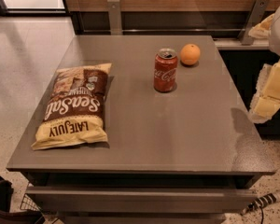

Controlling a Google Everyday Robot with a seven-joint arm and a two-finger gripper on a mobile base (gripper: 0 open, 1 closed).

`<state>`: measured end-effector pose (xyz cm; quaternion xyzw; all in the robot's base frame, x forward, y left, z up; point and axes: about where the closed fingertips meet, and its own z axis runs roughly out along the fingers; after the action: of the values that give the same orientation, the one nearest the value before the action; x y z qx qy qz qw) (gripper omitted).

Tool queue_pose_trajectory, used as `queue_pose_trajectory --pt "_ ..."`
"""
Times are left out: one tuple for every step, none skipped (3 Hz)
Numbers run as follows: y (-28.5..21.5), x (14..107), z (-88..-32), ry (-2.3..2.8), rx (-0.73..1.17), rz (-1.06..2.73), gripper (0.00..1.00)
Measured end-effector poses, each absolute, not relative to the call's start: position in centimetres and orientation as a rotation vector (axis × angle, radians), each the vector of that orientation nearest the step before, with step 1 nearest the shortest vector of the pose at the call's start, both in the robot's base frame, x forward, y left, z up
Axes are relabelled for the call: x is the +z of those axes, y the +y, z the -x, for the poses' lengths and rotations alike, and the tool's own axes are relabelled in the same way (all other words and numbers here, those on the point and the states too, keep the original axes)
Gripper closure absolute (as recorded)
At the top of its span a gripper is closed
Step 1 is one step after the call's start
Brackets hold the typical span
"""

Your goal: Move orange near brown chip bag

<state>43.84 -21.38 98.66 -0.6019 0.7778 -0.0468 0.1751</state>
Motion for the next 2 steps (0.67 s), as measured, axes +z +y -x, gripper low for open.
queue_pose_trajectory --pt "-21.38 98.66 -43.84 2.203 -0.133 1.705 0.00" --pt "-21.72 98.67 -44.63 2.192 -0.123 1.670 0.00"
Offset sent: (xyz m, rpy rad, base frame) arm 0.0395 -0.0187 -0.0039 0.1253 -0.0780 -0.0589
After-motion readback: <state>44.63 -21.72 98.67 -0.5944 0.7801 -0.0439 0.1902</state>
